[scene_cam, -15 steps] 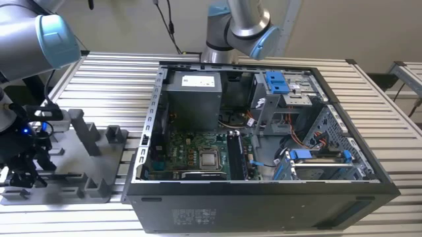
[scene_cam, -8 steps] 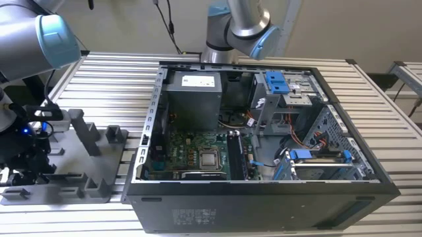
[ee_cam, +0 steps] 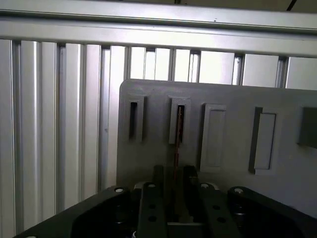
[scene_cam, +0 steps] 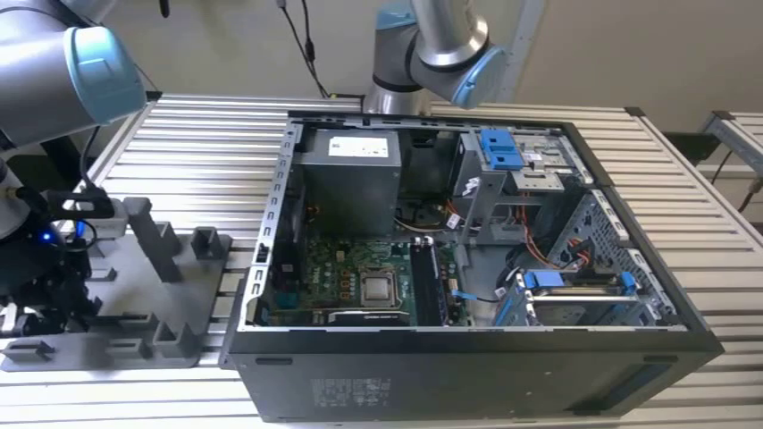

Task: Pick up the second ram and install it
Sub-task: 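Pick up the second ram and move it above second insertion slot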

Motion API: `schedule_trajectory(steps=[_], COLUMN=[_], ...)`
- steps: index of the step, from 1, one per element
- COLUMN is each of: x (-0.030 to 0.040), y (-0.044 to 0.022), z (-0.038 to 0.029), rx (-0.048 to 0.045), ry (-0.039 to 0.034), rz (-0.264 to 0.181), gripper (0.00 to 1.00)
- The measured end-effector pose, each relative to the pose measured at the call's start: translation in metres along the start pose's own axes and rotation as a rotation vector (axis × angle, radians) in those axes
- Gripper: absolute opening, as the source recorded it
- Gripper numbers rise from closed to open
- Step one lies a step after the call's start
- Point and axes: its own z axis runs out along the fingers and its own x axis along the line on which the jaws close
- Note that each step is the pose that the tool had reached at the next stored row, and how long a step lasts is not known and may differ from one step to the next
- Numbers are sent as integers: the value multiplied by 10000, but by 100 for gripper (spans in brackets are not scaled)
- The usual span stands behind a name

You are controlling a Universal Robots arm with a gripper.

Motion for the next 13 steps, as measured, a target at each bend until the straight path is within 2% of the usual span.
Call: schedule_trajectory(steps=[1, 3, 13], x=[0, 0, 0], y=[0, 0, 0], z=[0, 0, 0], rx=[0, 1, 9], ry=[0, 1, 1], rz=[0, 0, 0], gripper=[30, 17, 14])
